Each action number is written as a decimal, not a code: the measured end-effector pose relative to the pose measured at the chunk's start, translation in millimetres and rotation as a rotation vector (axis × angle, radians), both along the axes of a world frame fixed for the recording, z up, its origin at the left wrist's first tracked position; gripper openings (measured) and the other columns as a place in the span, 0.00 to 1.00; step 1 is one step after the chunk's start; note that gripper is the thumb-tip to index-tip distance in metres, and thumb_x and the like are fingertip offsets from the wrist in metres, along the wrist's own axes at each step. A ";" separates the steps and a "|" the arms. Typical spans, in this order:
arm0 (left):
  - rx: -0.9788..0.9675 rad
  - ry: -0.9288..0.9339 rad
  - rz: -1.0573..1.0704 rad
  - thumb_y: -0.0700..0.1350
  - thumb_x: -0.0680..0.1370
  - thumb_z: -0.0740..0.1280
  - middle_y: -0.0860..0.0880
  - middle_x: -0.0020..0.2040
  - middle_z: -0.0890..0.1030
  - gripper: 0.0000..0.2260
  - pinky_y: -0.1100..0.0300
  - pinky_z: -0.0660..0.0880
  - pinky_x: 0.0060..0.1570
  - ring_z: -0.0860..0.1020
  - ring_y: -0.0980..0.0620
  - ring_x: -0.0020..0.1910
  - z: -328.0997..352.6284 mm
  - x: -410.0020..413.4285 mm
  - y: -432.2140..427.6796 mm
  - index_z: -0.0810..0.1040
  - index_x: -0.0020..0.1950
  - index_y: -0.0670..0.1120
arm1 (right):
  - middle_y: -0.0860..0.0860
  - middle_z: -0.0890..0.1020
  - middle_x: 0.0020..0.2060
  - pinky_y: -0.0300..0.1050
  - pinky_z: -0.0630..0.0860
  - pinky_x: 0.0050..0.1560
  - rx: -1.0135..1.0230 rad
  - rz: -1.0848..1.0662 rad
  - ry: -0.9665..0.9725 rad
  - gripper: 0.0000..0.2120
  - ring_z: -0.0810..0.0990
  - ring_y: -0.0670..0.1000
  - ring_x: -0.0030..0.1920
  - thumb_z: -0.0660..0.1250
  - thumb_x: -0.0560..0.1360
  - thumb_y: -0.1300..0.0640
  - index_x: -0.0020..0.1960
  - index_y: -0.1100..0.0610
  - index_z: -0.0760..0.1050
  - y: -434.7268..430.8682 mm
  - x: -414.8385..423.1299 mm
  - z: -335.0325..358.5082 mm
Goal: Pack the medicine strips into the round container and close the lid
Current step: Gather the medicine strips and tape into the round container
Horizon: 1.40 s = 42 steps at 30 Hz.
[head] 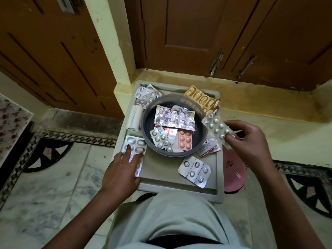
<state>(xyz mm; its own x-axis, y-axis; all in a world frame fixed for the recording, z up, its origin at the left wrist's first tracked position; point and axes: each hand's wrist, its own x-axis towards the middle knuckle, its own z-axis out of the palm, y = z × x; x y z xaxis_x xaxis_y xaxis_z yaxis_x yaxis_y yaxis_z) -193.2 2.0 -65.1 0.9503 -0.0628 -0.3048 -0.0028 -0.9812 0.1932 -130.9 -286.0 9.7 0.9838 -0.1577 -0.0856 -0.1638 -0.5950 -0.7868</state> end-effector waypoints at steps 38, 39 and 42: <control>0.075 -0.290 -0.193 0.43 0.72 0.71 0.45 0.55 0.80 0.14 0.55 0.76 0.44 0.78 0.47 0.50 54.7 131.0 -61.0 0.78 0.57 0.46 | 0.54 0.83 0.50 0.46 0.76 0.46 -0.377 0.519 -0.176 0.11 0.80 0.54 0.47 0.67 0.74 0.55 0.55 0.56 0.79 46.9 24.2 -37.3; 0.052 -0.277 -0.208 0.46 0.71 0.72 0.46 0.53 0.80 0.13 0.57 0.76 0.43 0.78 0.47 0.48 50.9 126.4 -61.9 0.78 0.54 0.47 | 0.54 0.83 0.49 0.48 0.77 0.46 -0.391 0.601 -0.180 0.10 0.80 0.54 0.48 0.65 0.75 0.54 0.54 0.56 0.80 50.1 22.7 -40.1; 0.098 -0.121 -0.239 0.51 0.67 0.75 0.46 0.51 0.81 0.19 0.55 0.76 0.41 0.79 0.46 0.48 40.4 116.3 -61.1 0.77 0.53 0.46 | 0.53 0.82 0.49 0.52 0.77 0.46 -0.467 0.748 -0.128 0.13 0.79 0.53 0.48 0.60 0.77 0.50 0.51 0.56 0.79 59.4 17.9 -46.8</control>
